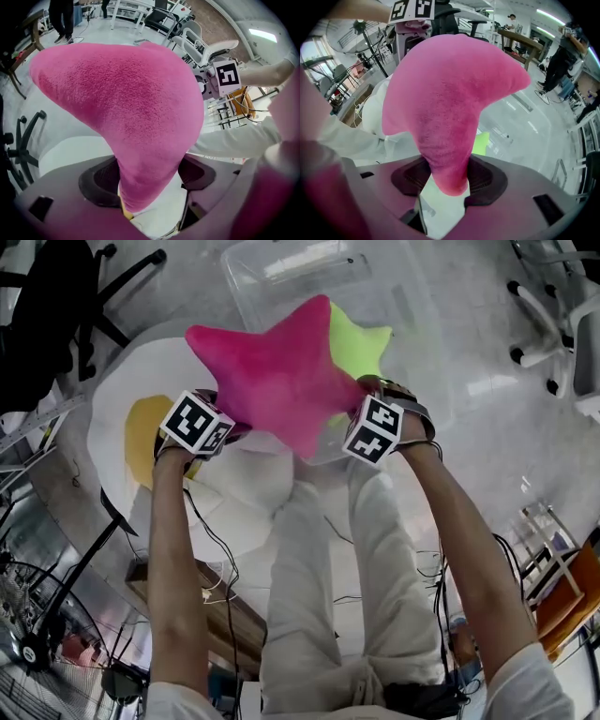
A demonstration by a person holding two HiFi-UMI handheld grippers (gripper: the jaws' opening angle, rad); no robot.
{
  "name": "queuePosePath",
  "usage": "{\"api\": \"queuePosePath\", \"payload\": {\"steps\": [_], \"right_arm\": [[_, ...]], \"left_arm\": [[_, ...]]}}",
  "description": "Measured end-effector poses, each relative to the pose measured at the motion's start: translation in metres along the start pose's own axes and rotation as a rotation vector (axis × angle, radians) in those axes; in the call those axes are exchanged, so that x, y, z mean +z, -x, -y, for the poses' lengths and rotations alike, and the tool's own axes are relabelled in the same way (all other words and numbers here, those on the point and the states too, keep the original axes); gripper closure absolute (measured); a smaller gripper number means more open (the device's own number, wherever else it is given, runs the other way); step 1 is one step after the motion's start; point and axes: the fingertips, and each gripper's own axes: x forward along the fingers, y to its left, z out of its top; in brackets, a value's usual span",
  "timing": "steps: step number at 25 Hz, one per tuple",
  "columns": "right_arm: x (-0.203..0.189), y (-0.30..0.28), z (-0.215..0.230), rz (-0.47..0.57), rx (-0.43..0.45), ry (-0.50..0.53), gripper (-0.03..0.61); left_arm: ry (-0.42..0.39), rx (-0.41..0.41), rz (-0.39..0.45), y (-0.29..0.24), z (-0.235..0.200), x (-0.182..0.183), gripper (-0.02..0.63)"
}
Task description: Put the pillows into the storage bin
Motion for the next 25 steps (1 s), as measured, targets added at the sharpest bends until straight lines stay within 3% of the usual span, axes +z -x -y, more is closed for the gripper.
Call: {"api": "queuePosePath", "payload": {"steps": [14,25], "right_arm": [[-0.101,-0.006,0.032,-0.027,-0.021,-0.18,0.336],[-0.161,-0.02,0.039,-0.083,-0.016,-0.253,0.324]], "left_arm": [[-0.147,0.007,-0.103,-0.038,0.029,0.101,0.227],[-0.173,-0.007,-0.187,-0.075,0.052,0.141,0.219]]}}
